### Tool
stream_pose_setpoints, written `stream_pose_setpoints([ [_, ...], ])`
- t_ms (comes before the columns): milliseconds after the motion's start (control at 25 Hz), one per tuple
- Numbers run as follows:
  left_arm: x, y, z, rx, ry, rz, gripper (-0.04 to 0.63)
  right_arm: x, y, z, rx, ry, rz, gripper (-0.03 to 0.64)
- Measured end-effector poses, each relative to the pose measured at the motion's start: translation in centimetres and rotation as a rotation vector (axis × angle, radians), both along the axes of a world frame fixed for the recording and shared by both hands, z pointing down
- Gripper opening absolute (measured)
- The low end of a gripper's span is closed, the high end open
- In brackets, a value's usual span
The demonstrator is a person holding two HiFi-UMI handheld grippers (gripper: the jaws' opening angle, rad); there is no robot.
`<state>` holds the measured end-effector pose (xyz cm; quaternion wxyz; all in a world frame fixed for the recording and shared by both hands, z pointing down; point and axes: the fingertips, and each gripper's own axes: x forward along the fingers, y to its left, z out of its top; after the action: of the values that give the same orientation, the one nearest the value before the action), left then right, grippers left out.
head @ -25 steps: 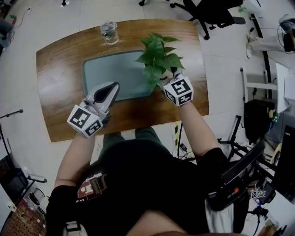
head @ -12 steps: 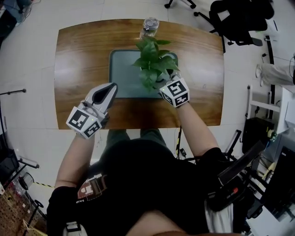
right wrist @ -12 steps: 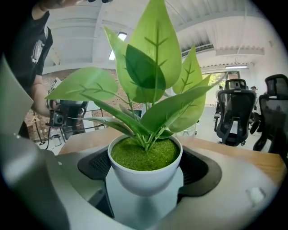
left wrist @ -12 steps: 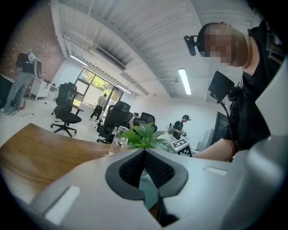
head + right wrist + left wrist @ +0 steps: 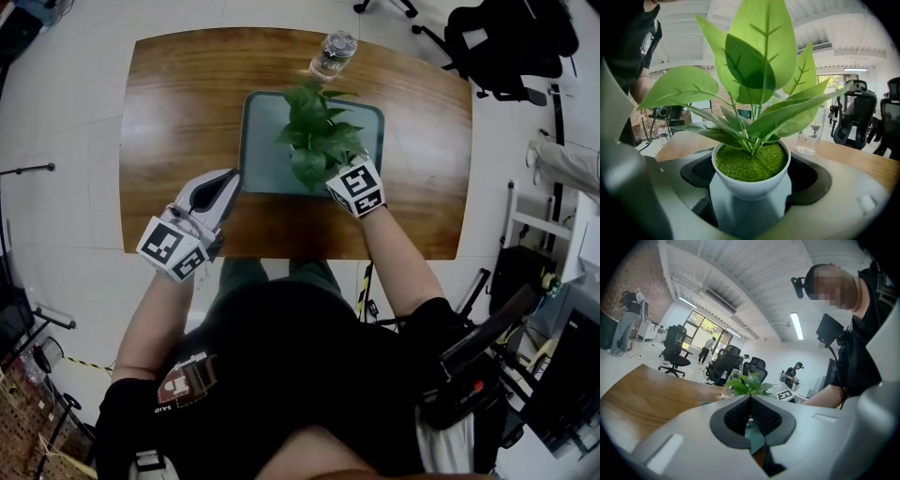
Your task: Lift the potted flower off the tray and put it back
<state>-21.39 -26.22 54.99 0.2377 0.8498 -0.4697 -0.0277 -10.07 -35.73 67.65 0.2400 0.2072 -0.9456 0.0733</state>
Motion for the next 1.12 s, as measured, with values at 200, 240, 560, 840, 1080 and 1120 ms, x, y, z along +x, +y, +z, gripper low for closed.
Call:
stream_pose_setpoints([
  [200,0.4,-0.4,-1.1,0.017,-0.006,0.005,0.000,0.2,0.3,0.4,-0.041,0.046,-0.013,0.535],
  [240,0.5,-0.5,-1.5,0.023,-0.009,0.005,0.000,0.4,0.4,0.3,-0.045,0.054,-0.014,0.537],
  [560,1.6,-1.1,-5.5,0.076,-0.014,-0.005,0.000,5.9,3.0,-1.0,-0.104,0.095,0.025,0.452],
  [840,2.9,-1.0,-11.7,0.162,-0.005,0.008,0.000,11.5,3.9,-8.8,-0.048,-0.021,0.098,0.209],
  [1080,3.4,0.0,-18.1,0.249,-0.013,0.018,0.000,13.3,3.5,-20.4,0.052,-0.182,0.136,0.053],
  [1120,3.4,0.3,-19.0,0.262,-0.016,0.016,0.000,13.5,3.4,-22.1,0.066,-0.204,0.146,0.036],
])
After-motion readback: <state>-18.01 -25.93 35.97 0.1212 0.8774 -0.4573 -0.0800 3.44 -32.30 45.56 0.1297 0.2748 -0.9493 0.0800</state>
